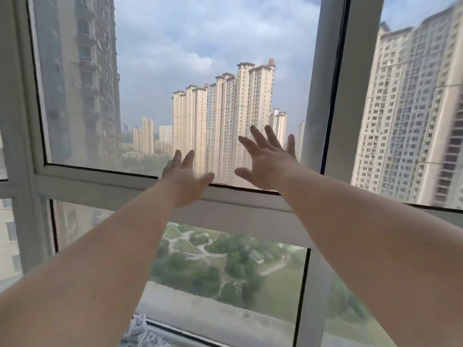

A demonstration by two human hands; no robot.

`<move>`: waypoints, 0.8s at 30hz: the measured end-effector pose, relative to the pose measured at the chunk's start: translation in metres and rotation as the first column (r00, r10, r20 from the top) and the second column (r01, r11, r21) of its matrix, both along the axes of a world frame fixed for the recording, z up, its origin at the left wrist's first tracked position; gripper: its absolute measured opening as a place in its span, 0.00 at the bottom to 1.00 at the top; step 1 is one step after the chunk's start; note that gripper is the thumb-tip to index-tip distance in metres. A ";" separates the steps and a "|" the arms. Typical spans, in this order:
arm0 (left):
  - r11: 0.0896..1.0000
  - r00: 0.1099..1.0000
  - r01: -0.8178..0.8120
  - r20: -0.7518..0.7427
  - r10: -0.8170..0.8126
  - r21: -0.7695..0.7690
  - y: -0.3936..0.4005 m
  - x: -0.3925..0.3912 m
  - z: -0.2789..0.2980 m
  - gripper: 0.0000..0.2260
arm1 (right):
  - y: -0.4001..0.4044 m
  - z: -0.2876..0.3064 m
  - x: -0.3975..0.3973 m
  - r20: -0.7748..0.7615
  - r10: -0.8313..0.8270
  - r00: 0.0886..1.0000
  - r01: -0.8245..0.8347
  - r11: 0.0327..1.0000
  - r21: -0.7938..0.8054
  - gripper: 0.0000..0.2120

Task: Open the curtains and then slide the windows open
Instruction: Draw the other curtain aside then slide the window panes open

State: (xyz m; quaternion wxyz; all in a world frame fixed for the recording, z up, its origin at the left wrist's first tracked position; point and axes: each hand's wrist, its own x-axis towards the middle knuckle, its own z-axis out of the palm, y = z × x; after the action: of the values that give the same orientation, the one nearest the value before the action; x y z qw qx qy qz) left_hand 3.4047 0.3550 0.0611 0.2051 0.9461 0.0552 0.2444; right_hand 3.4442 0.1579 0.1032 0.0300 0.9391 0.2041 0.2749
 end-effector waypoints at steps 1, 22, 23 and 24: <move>1.000 1.000 0.001 -0.008 -0.001 0.009 -0.004 0.010 0.004 0.35 | -0.003 -0.001 0.007 -0.002 -0.025 1.000 0.024 1.000 -0.018 0.36; 0.963 0.996 -0.078 -0.058 0.065 -0.257 -0.113 0.058 -0.001 0.37 | -0.069 -0.031 0.046 0.369 0.119 0.922 -0.070 0.987 -0.143 0.30; 0.961 0.997 -0.073 -0.057 0.060 -0.267 -0.118 0.057 0.000 0.37 | -0.074 -0.032 0.046 0.373 0.119 0.920 -0.071 0.988 -0.141 0.30; 0.959 0.997 -0.067 -0.055 0.054 -0.274 -0.124 0.056 0.000 0.37 | -0.080 -0.032 0.046 0.377 0.120 0.918 -0.074 0.988 -0.134 0.30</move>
State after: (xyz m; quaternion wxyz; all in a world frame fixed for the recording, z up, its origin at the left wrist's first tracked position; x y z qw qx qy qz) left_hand 3.4609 0.2307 0.0611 0.3258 0.9118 0.1222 0.2180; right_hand 3.4900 0.0775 0.0710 0.1107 0.8522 0.2564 0.4424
